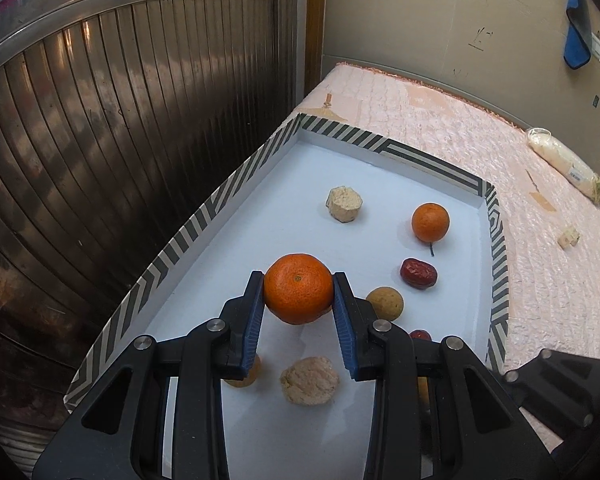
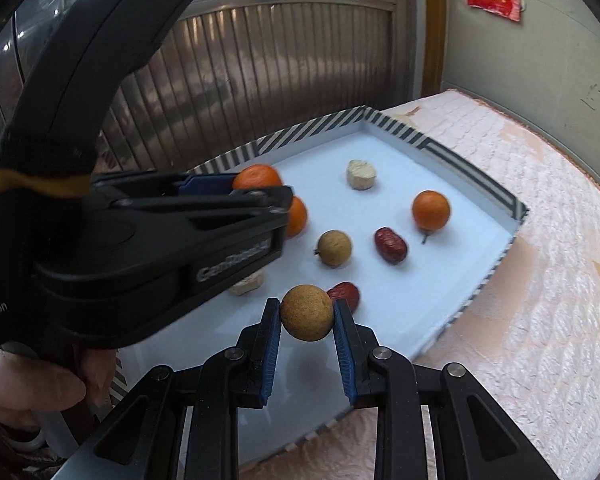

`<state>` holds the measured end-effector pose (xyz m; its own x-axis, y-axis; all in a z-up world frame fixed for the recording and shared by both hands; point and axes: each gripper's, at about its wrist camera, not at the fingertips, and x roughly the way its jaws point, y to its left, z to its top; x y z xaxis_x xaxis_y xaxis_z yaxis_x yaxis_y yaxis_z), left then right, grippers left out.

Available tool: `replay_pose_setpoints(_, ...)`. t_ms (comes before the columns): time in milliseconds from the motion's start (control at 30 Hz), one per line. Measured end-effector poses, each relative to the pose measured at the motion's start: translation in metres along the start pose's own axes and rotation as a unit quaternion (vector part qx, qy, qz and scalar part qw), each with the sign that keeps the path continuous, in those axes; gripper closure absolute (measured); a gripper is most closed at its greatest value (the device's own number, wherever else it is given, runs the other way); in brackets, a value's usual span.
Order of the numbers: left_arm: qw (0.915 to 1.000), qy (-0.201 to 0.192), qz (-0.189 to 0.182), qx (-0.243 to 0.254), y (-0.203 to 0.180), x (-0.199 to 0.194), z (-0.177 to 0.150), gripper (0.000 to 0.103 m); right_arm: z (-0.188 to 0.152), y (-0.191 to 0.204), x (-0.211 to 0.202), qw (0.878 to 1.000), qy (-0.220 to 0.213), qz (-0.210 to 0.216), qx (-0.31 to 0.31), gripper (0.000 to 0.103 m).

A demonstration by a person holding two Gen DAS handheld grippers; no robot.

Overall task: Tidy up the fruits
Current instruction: 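Carry the orange and brown fruit over the tray with both tools, then open the left tool to drop the orange while the right tool releases the fruit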

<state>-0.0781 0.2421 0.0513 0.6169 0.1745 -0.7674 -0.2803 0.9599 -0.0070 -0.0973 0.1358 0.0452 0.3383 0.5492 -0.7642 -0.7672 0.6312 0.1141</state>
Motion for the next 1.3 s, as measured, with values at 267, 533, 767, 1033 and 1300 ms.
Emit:
replay_pose_setpoints(267, 1.0, 0.007, 0.001, 0.002, 0.0, 0.007, 0.002, 0.071, 0.001, 0.006, 0.009, 1.0, 0.009, 0.009, -0.005, 0.078)
replay_pose_setpoints(533, 1.0, 0.008, 0.001, -0.004, 0.002, 0.009, 0.003, 0.07, 0.0, 0.007, 0.014, 1.0, 0.009, 0.006, 0.001, 0.078)
replay_pose_setpoints(767, 0.9996, 0.022, -0.002, -0.018, 0.007, 0.012, 0.004, 0.056, -0.001, 0.002, 0.008, 1.0, 0.002, 0.021, 0.013, 0.077)
replay_pose_setpoints(1033, 0.9996, 0.007, -0.003, -0.028, 0.007, -0.001, 0.003, 0.045, -0.002, -0.008, -0.012, 0.999, -0.02, 0.022, 0.026, 0.077)
replay_pose_setpoints(1300, 0.9997, -0.015, -0.01, -0.013, -0.016, -0.018, 0.005, 0.045, -0.01, -0.031, -0.039, 0.998, -0.042, -0.002, 0.046, 0.076)
